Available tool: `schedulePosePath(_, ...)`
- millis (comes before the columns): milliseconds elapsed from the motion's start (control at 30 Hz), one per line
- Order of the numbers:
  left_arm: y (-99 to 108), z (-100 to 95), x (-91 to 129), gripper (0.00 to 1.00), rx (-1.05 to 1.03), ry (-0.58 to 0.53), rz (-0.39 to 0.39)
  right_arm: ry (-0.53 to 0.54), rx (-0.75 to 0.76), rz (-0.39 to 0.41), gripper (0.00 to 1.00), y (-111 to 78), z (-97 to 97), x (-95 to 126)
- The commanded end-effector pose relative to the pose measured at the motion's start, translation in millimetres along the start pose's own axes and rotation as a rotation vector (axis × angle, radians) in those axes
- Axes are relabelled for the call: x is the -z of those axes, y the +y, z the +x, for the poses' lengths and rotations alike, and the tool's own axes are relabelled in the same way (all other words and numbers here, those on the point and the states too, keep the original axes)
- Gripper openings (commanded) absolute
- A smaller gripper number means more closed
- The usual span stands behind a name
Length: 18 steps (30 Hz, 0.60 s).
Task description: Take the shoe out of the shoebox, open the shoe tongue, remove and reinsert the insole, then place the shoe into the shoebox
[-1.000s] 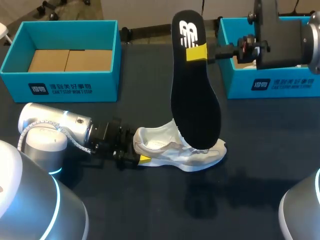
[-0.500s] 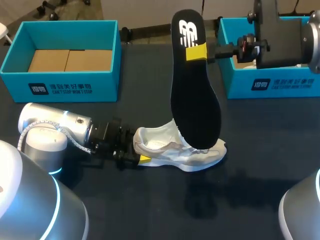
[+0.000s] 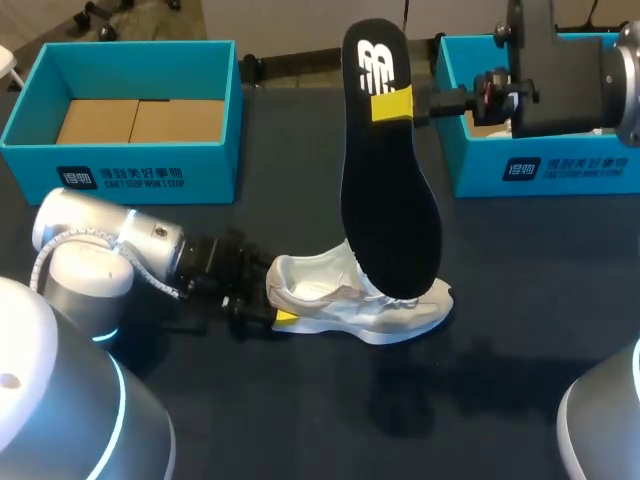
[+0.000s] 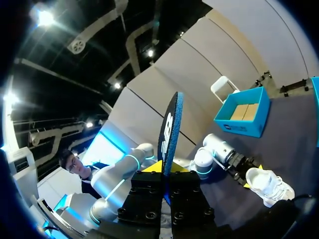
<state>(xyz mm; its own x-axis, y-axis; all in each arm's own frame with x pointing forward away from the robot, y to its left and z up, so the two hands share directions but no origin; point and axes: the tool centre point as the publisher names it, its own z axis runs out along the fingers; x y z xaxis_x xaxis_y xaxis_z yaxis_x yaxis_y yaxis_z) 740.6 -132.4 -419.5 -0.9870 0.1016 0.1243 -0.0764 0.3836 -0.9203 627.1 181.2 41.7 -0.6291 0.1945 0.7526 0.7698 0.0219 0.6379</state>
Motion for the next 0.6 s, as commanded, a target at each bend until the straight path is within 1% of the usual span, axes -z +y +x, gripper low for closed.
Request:
schedulePosePath(33,-8,5.1,14,1.00,0.008,-0.007,-0.068,-0.002,-0.002,0.003,0.00,2.4,-0.4,-4)
schedulePosePath(200,-11,5.7,27,1.00,0.006,-0.010,-0.157,-0.002,-0.002,0.003,0.00,2.4,-0.4,-4)
schedulePosePath(233,-11,5.7,27,1.00,0.006,-0.010,-0.157,-0.002,-0.002,0.003,0.00,2.4,-0.4,-4)
schedulePosePath(267,-12,7.9,32,1.00,0.004,0.003,-0.190,-0.002,-0.002,0.003,0.00,2.4,-0.4,-4)
schedulePosePath(300,-13,9.0,34,1.00,0.000,0.014,-0.205,-0.002,-0.002,0.003,0.00,2.4,-0.4,-4)
schedulePosePath(600,-13,9.0,34,1.00,0.000,0.014,-0.205,-0.002,-0.002,0.003,0.00,2.4,-0.4,-4)
